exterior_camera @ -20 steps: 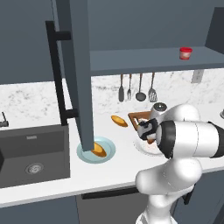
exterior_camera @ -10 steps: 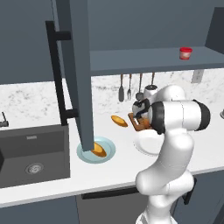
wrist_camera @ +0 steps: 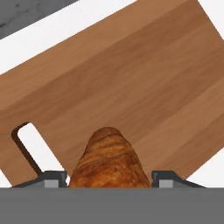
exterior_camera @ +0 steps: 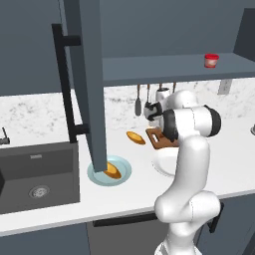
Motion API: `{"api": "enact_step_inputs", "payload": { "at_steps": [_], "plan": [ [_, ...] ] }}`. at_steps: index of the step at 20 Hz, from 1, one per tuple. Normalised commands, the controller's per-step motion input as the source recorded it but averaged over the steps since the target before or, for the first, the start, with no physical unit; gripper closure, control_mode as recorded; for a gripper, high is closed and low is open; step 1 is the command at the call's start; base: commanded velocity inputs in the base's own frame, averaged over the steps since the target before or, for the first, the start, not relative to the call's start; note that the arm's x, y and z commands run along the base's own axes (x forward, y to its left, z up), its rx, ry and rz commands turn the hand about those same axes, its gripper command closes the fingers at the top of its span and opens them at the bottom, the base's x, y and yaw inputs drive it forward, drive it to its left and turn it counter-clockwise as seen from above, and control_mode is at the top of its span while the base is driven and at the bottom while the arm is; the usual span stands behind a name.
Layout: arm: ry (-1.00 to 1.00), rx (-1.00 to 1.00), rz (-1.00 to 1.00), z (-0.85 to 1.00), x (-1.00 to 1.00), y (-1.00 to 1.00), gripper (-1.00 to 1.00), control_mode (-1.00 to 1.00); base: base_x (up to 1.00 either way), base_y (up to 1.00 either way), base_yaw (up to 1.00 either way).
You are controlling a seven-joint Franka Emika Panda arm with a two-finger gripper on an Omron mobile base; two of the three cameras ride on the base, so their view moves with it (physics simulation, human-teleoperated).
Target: From the different types of pastries on the counter, select a croissant and place it on the cutting board. Then retrieve a jar of jam from the cabinet and place it alongside the croissant on the cutting board.
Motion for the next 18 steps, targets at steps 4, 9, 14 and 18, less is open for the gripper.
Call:
{"api": "enact_step_inputs", "payload": {
  "at_steps": [4,9,14,18],
  "plan": [
    [-0.17,0.00,0.00,-0.64,0.02,-0.01,1.00,-1.00,0.00,0.00,0.00],
    [-0.17,0.00,0.00,-0.41,0.15,-0.04,1.00,-1.00,0.00,0.00,0.00],
    [-0.15,0.00,0.00,-0.32,0.15,-0.05,1.00,-1.00,0.00,0.00,0.00],
    [-0.08,0.00,0.00,-0.39,0.15,-0.04,-1.00,-1.00,0.00,0.00,0.00]
  ]
}}
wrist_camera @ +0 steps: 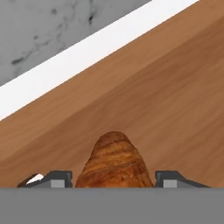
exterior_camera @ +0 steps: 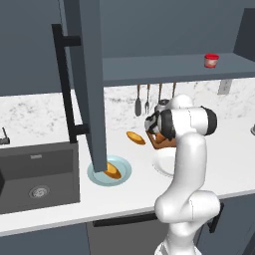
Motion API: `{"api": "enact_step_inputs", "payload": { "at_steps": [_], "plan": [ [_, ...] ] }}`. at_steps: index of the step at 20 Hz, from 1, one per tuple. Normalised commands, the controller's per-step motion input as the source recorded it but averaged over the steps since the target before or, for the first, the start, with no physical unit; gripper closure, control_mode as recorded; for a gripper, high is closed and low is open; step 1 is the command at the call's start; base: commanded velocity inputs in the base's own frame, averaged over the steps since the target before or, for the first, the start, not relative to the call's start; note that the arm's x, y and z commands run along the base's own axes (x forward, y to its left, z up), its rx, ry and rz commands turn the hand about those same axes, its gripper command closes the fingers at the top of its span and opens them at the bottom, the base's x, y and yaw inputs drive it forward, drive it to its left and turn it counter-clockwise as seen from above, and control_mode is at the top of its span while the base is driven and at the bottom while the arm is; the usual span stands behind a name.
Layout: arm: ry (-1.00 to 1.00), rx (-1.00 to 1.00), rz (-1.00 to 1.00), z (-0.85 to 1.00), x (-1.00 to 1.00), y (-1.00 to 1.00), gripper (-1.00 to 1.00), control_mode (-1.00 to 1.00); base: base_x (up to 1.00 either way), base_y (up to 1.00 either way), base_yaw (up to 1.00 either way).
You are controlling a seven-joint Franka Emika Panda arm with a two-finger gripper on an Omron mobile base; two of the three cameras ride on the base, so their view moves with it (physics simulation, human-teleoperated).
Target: From the different types of pastries on the counter, select a croissant and place it on the cutting board. Then retrieve a jar of jam from the cabinet and place it alongside the croissant on the cutting board.
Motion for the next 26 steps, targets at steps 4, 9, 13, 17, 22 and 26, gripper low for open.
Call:
{"api": "enact_step_inputs", "payload": {
  "at_steps": [4,9,13,17,22,26],
  "plan": [
    [0.00,0.00,0.00,-0.40,0.05,-0.05,-1.00,-1.00,0.00,0.00,0.00],
    [0.00,0.00,0.00,-0.35,0.00,-0.14,-1.00,-1.00,0.00,0.00,0.00],
    [0.00,0.00,0.00,-0.30,0.00,-0.14,-1.00,-1.00,0.00,0.00,0.00],
    [0.00,0.00,0.00,-0.20,0.00,-0.03,-1.00,-1.00,0.00,0.00,0.00],
    [0.00,0.00,0.00,0.24,-0.06,0.02,-1.00,-1.00,0.00,0.00,0.00],
    [-0.05,0.00,0.03,0.60,-0.51,0.13,-1.00,-1.00,0.00,0.00,0.00]
  ]
}}
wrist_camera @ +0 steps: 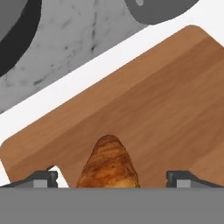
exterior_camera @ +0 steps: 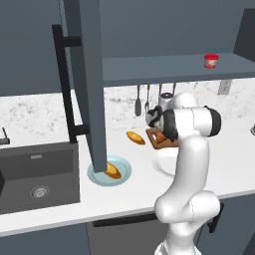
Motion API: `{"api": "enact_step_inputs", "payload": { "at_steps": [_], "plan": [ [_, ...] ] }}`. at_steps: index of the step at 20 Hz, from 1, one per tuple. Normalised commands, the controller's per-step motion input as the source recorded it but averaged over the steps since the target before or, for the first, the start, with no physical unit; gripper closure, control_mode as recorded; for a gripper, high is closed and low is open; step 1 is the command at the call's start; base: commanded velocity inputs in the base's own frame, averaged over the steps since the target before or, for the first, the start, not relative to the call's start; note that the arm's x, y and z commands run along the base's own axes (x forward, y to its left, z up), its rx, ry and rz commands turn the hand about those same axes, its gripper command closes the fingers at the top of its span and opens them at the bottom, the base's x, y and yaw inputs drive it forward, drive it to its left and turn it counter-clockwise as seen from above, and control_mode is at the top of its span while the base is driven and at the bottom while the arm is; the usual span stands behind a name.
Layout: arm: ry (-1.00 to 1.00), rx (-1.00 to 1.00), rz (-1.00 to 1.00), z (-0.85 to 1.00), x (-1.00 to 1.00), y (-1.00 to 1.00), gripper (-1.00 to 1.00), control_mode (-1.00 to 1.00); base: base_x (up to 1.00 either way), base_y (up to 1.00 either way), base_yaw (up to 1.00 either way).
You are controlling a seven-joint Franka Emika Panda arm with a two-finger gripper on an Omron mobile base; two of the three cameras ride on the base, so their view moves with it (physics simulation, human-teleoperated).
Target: From the different types of pastries on the counter, select a croissant and place it on the cutting board. Then retrieve a jar of jam from the cabinet and place it alongside the croissant on the cutting board.
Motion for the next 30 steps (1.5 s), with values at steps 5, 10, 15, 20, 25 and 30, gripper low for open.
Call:
{"api": "enact_step_inputs", "payload": {
  "at_steps": [5,10,15,20,25,30],
  "plan": [
    [-0.10,0.00,0.07,0.48,-0.98,0.31,-1.00,-1.00,0.00,0.00,0.00],
    [-0.28,-0.12,0.03,0.13,-1.00,0.47,-1.00,-1.00,0.00,0.00,0.00],
    [-0.41,-0.12,0.10,0.71,-0.91,0.02,-1.00,-1.00,0.00,0.00,0.00],
    [-0.12,0.00,0.09,0.97,-0.27,0.00,-1.00,-1.00,0.00,0.00,0.00],
    [0.00,0.00,0.01,0.90,-0.10,0.00,-1.00,-1.00,0.00,0.00,0.00],
    [-0.01,0.00,0.00,0.83,-0.21,0.00,-1.00,-1.00,0.00,0.00,0.00]
  ]
}}
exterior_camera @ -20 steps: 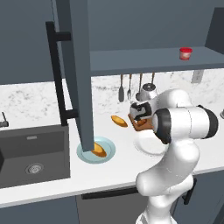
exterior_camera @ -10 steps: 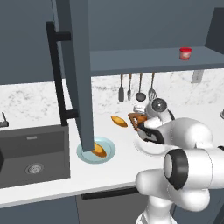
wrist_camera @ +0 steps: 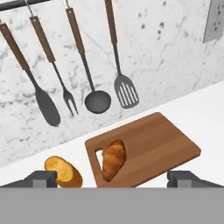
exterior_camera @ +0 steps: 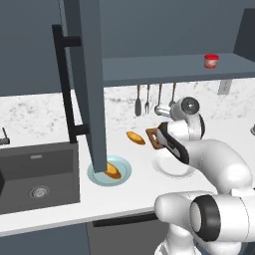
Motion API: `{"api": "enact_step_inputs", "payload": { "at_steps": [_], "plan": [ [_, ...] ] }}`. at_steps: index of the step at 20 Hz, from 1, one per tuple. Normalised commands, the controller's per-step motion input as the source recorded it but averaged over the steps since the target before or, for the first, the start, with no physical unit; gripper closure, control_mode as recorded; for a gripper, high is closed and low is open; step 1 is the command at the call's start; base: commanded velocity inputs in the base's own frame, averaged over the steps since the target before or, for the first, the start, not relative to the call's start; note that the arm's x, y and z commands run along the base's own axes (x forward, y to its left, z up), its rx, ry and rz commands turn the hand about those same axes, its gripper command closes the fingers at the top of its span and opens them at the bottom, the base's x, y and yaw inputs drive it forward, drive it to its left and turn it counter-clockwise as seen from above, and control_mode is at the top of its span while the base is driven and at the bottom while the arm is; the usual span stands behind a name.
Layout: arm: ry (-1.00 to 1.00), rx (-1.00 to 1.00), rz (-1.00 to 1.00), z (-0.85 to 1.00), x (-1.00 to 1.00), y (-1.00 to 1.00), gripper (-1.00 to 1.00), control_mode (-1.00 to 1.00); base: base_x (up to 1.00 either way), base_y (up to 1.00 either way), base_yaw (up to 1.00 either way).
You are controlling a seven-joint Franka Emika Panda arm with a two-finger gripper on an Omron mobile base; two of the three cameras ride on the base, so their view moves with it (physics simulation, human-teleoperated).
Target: From the different types of pastries on the counter, select a croissant and place it on the cutting board. Then retrieve a jar of jam from the cabinet and place it alongside the croissant on the cutting board.
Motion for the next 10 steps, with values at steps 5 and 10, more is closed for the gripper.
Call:
{"api": "enact_step_inputs", "payload": {
  "at_steps": [5,10],
  "plan": [
    [0.00,0.00,0.00,0.70,-0.19,0.00,-1.00,-1.00,0.00,0.00,0.00],
    [-0.04,0.00,0.00,0.65,-0.20,0.00,-1.00,-1.00,0.00,0.00,0.00]
  ]
}}
